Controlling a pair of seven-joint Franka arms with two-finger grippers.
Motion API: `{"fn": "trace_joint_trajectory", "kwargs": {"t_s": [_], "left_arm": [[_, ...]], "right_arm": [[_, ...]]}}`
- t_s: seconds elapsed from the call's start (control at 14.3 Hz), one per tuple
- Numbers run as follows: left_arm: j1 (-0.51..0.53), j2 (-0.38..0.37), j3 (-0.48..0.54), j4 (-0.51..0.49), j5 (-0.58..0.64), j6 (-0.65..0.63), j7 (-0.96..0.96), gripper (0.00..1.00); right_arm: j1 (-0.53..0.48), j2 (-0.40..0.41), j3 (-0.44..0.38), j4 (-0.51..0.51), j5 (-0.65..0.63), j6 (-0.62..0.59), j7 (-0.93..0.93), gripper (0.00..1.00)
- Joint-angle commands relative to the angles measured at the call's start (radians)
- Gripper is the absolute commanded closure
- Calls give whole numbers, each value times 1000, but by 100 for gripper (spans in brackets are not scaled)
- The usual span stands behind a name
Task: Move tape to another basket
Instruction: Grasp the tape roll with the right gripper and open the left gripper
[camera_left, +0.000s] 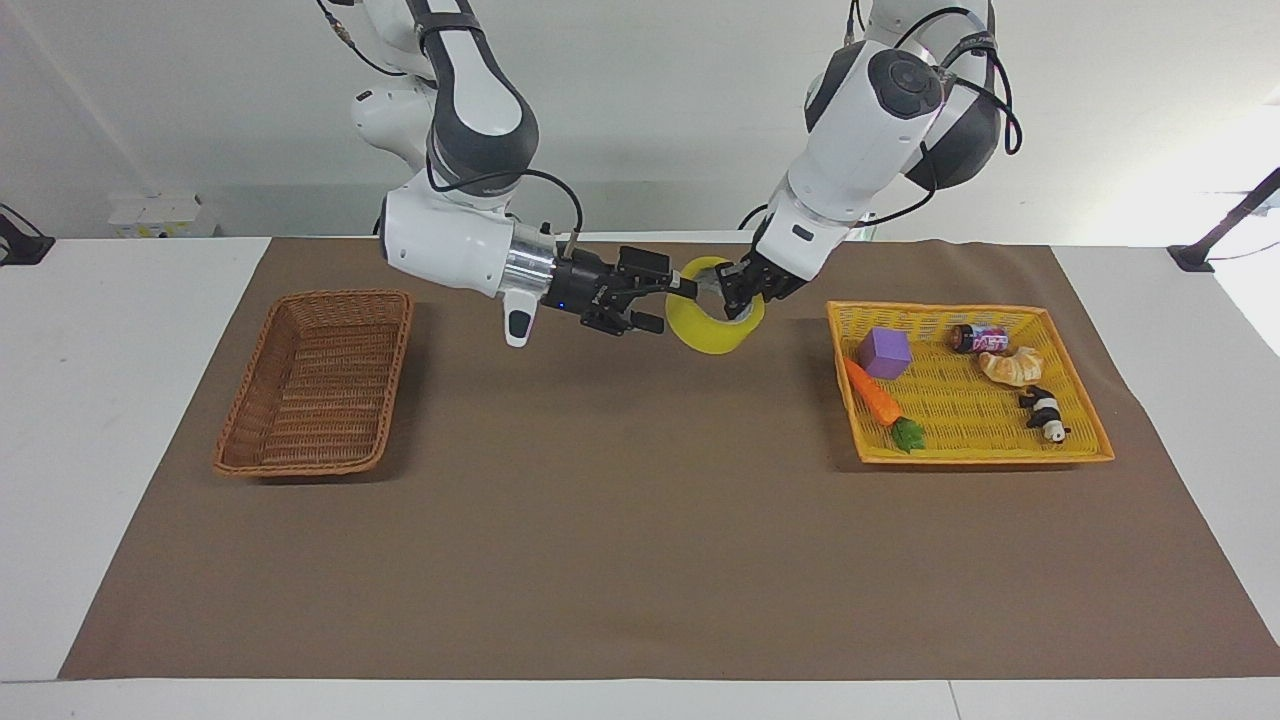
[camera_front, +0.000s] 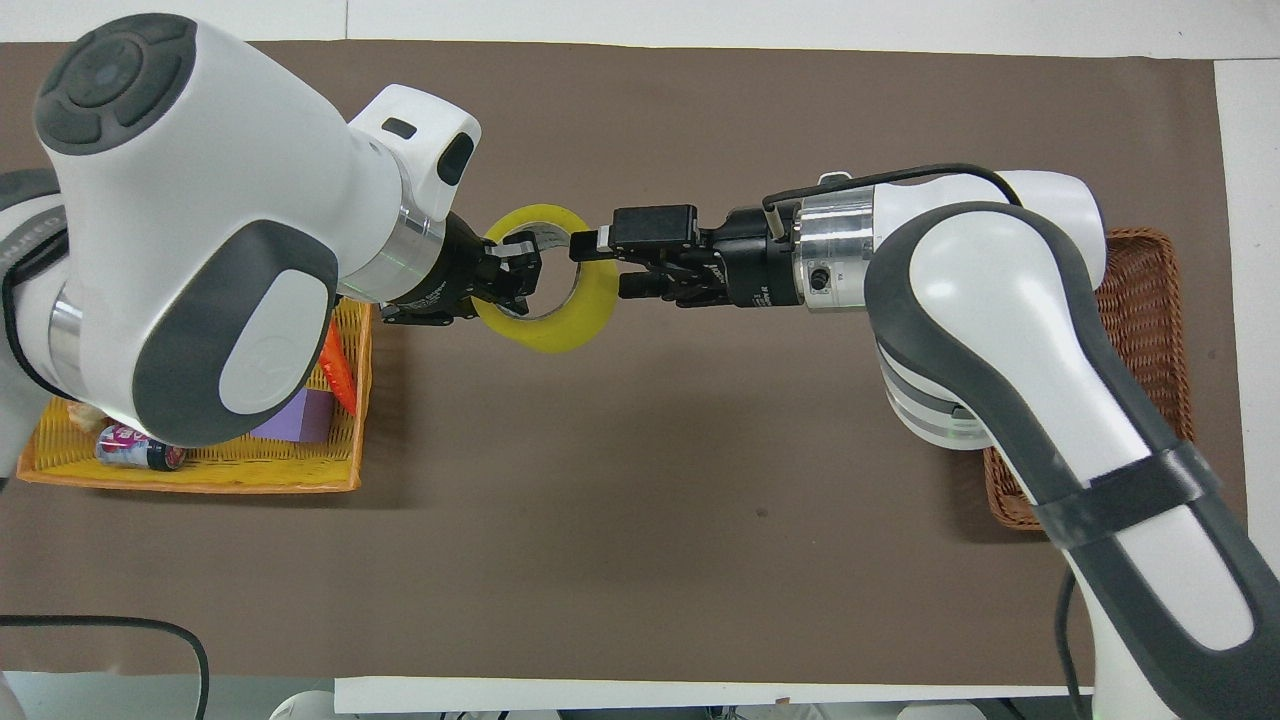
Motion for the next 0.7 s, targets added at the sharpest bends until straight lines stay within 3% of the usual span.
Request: {"fn": "trace_joint_trajectory", "kwargs": {"t_s": [0.0, 0.21, 0.35, 0.49, 0.56, 0.63], "left_arm": [[-3, -20, 3, -11, 14, -6, 11, 100], [-5, -20, 1, -15, 14, -4, 9, 100], [-5, -26, -1, -22, 14, -7, 9, 100], [-5, -26, -1, -25, 14, -10, 9, 100], [-5, -26, -1, -25, 14, -9, 9, 95], [-6, -26, -5, -23, 14, -9, 6, 82]], "right_arm": [[9, -5, -3, -6, 3, 18, 3, 23], [0, -5, -3, -6, 3, 0, 14, 76], [-3, -7, -3, -6, 8, -8, 16, 98], [-3, -7, -3, -4, 9, -6, 14, 100], [-3, -7, -3, -4, 9, -8, 13, 100], [-3, -7, -3, -4, 9, -8, 13, 100]]}}
